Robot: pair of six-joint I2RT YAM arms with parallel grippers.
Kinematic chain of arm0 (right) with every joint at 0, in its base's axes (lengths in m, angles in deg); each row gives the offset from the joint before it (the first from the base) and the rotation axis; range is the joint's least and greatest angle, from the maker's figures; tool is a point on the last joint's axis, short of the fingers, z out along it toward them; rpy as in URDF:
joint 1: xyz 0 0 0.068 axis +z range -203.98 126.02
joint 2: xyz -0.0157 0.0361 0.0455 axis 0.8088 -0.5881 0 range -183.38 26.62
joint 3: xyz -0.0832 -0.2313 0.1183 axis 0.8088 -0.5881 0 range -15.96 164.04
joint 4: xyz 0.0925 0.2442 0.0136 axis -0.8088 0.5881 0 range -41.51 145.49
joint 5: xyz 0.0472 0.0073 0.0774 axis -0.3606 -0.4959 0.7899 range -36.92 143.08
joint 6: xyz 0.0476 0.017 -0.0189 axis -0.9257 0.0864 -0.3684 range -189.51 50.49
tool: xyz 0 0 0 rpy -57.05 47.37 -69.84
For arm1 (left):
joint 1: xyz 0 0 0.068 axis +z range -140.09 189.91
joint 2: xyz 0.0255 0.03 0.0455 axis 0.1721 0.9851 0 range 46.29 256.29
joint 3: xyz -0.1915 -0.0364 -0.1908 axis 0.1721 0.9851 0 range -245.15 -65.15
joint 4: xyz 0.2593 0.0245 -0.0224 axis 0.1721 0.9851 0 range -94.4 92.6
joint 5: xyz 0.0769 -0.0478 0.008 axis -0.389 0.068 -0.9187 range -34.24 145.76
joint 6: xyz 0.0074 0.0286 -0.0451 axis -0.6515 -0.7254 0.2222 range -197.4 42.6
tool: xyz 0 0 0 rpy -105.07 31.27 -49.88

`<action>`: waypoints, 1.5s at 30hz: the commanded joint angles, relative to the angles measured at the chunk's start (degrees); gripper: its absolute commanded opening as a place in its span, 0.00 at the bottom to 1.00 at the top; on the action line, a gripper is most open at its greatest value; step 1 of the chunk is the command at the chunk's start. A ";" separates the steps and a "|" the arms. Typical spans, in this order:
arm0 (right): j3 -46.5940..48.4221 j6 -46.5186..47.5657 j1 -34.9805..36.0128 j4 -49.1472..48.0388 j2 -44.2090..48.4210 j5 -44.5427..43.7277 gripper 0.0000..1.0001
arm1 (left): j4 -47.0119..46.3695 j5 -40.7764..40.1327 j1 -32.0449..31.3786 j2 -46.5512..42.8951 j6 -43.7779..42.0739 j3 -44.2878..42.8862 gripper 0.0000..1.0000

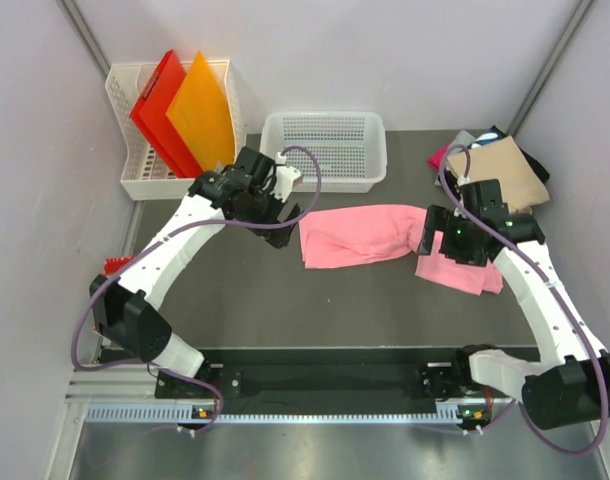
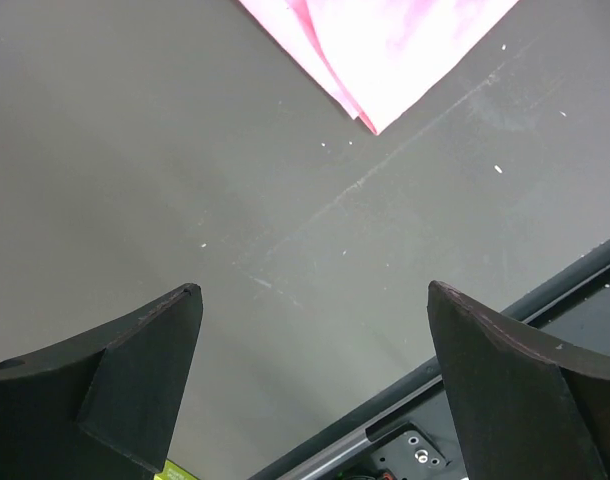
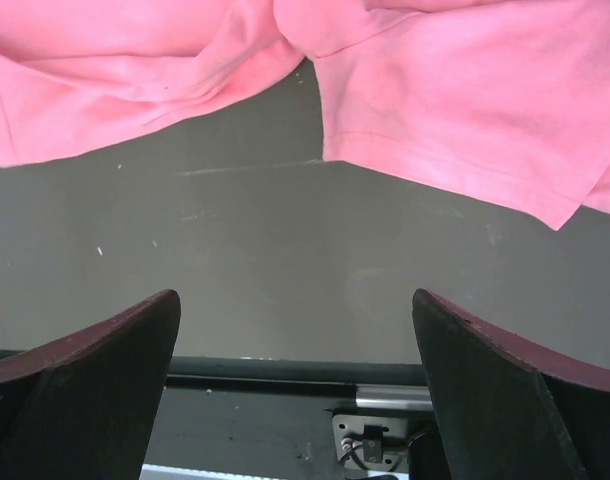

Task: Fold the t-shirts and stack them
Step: Flatten out the tshirt

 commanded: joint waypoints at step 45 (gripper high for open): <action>0.04 0.87 -0.25 7.76 16.06 0.92 0.91 | -8.20 9.56 -3.68 41.14 -0.86 -20.77 0.84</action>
